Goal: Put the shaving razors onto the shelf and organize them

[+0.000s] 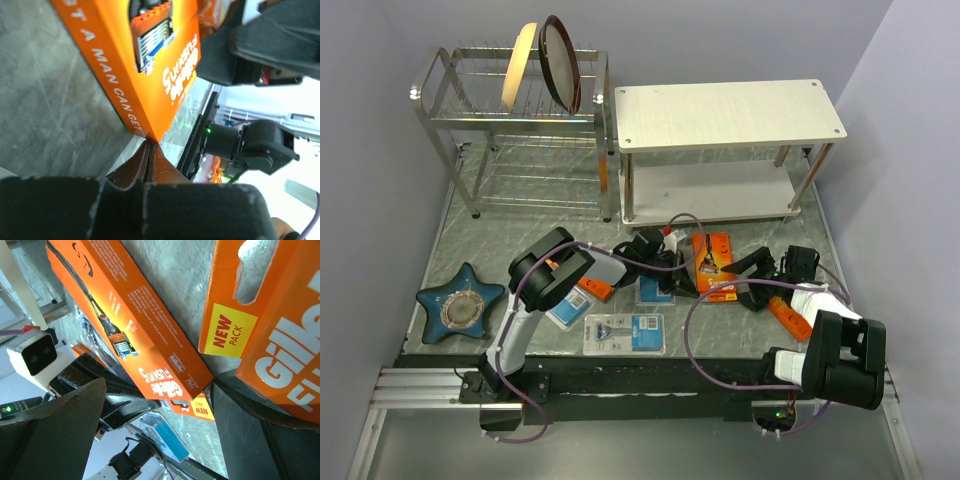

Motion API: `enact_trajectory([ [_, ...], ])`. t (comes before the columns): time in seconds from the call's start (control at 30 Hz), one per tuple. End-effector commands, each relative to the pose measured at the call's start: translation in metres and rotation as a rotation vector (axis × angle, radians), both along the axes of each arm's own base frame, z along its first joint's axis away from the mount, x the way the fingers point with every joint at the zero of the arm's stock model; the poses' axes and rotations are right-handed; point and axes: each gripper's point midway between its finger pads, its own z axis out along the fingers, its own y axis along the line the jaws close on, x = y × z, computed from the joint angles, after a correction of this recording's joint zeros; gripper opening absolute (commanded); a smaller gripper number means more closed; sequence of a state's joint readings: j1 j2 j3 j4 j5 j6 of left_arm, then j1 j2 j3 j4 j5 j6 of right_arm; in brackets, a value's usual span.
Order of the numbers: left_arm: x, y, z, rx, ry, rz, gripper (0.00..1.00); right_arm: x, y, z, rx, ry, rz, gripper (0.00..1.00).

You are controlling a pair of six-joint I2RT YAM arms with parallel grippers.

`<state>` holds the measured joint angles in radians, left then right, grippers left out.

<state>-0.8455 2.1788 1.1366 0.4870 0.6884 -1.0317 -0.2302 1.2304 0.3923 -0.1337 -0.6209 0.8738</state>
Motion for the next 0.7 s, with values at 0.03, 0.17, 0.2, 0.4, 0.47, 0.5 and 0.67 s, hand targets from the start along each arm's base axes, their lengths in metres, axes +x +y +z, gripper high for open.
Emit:
enact_trajectory([
  [0.03, -0.022, 0.013, 0.006, -0.095, -0.022, -0.093, 0.01, -0.022, 0.007, -0.012, 0.005, 0.081, 0.026, 0.92],
  [0.17, -0.027, 0.014, 0.042, -0.196, -0.060, -0.143, 0.01, -0.025, 0.006, -0.013, -0.013, 0.077, 0.024, 0.93],
  [0.2, -0.028, 0.015, 0.044, -0.202, -0.061, -0.148, 0.01, -0.026, 0.006, -0.014, -0.008, 0.078, 0.022, 0.93],
  [0.4, -0.032, 0.013, 0.055, -0.226, -0.077, -0.166, 0.01, -0.024, 0.012, -0.017, 0.029, 0.090, 0.039, 0.90],
  [0.47, -0.028, 0.012, 0.056, -0.210, -0.081, -0.154, 0.01, -0.024, 0.012, -0.020, 0.033, 0.109, 0.039, 0.87],
  [0.5, -0.029, 0.014, 0.046, -0.157, -0.046, -0.143, 0.01, -0.024, 0.012, -0.021, 0.033, 0.107, 0.042, 0.85],
  [0.67, -0.023, 0.023, 0.031, -0.075, -0.022, -0.046, 0.39, -0.026, 0.010, -0.024, 0.012, 0.145, 0.048, 0.75],
])
